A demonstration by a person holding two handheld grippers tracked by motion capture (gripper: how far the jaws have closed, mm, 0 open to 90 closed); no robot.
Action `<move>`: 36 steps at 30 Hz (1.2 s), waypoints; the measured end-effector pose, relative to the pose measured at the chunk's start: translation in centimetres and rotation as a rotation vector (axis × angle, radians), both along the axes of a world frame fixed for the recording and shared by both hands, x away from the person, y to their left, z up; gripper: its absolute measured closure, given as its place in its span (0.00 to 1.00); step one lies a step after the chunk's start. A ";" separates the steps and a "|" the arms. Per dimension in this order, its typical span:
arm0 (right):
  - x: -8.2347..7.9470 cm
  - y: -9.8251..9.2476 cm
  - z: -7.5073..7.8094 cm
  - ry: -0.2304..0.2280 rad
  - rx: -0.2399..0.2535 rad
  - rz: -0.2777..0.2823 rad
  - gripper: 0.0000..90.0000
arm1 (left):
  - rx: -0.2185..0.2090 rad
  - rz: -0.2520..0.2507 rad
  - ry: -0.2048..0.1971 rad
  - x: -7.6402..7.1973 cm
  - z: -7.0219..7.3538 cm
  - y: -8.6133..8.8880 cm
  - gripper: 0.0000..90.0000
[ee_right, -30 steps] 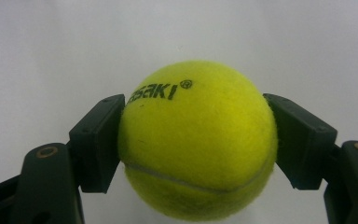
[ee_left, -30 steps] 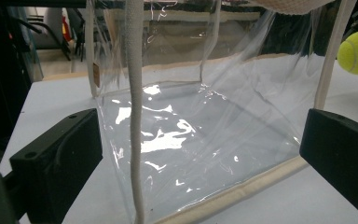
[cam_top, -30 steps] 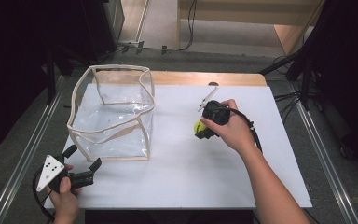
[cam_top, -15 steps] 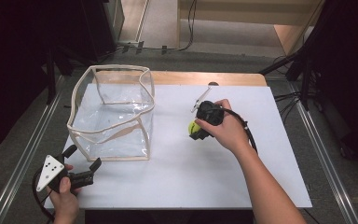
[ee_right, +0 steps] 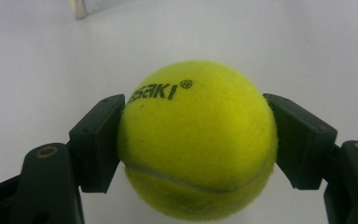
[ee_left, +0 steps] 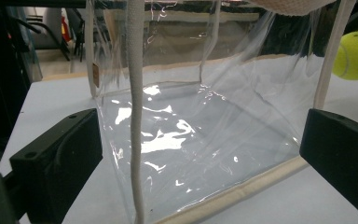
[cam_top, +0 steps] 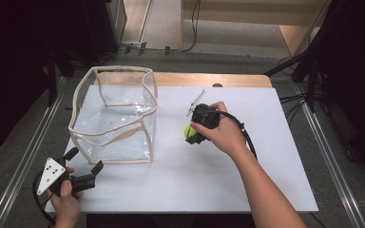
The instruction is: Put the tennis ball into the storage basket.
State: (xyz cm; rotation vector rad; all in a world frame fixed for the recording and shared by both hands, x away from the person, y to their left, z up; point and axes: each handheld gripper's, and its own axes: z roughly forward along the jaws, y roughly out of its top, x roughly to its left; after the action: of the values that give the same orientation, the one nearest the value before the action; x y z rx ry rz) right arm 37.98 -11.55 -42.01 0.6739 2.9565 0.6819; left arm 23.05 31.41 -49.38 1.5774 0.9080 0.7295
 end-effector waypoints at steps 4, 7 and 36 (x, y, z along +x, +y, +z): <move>-0.1 0.3 0.1 0.002 0.004 0.004 0.26 | 0.001 -0.001 -0.001 0.0 0.0 0.0 0.00; -0.1 0.6 0.1 0.008 0.014 0.007 0.26 | 0.003 -0.002 -0.001 0.0 0.0 0.0 0.00; -1.0 4.2 0.6 0.006 0.008 0.092 0.26 | 0.003 -0.004 -0.002 0.0 0.0 0.0 0.00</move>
State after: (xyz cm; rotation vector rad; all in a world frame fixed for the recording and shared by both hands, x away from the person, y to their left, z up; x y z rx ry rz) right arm 37.01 -7.40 -41.42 0.5436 3.0080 0.6994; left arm 23.03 31.39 -49.37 1.5813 0.9023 0.7295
